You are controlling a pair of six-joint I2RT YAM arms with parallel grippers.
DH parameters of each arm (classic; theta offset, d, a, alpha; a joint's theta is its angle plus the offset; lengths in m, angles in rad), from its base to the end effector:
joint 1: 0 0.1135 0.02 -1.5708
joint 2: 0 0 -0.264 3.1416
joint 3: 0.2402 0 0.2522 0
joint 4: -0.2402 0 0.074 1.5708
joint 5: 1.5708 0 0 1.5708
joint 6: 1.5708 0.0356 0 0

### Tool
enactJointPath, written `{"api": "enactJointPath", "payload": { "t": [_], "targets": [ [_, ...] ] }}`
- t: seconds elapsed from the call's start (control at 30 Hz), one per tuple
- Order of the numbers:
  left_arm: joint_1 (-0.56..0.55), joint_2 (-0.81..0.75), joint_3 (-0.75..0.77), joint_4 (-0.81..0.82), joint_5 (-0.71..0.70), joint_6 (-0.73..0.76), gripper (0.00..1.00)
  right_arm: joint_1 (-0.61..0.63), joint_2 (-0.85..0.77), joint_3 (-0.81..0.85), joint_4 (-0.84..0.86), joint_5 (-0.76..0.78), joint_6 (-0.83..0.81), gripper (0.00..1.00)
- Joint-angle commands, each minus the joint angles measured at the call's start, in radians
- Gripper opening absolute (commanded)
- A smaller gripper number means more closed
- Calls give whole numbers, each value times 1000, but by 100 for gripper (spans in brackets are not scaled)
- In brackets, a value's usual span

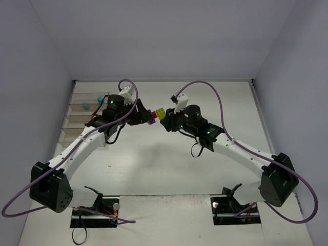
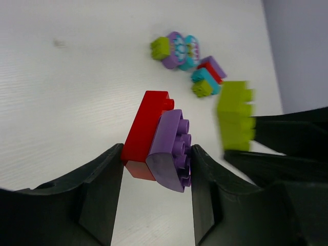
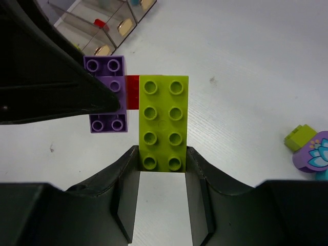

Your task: Sort the legos into containers by color

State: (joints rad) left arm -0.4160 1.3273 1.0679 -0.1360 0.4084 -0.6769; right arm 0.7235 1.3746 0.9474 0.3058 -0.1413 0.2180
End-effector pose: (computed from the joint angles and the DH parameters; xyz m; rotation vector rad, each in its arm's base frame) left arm 0.2751 -0.1370 0.3238 0.0140 2.1044 -1.0906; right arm 0.2401 0.2188 0.3123 -0.5458 1.6731 0.8161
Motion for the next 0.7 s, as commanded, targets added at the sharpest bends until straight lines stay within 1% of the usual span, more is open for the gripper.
{"api": "enactJointPath", "payload": {
  "t": [0.0,0.13,0.23,0.3,0.33,0.47,0.5,0.53,0.67],
  "targets": [
    [19,-34,-5,-71,-172,122,0,-30,-83,28,62,11,-3,0],
    [22,-56,-26,-89,-246,143,0,-38,-95,43,44,14,-11,0],
    [34,-71,-26,-100,-250,143,0,-39,-88,63,6,23,-35,0],
    [40,-80,-23,-100,-252,135,0,-39,-33,91,-54,19,-69,0],
    [48,-89,-20,-105,-250,135,0,-38,-8,111,-112,17,-75,0],
    [63,-111,3,-114,-229,135,0,-36,110,96,-174,26,-52,1],
    [65,-114,9,-114,-220,135,0,-32,128,93,-189,35,-37,2],
    [66,-120,12,-114,-205,134,0,-29,165,88,-194,42,-31,6],
    [68,-132,10,-105,-161,128,0,-13,265,85,-224,68,-9,11]
  ]
}}
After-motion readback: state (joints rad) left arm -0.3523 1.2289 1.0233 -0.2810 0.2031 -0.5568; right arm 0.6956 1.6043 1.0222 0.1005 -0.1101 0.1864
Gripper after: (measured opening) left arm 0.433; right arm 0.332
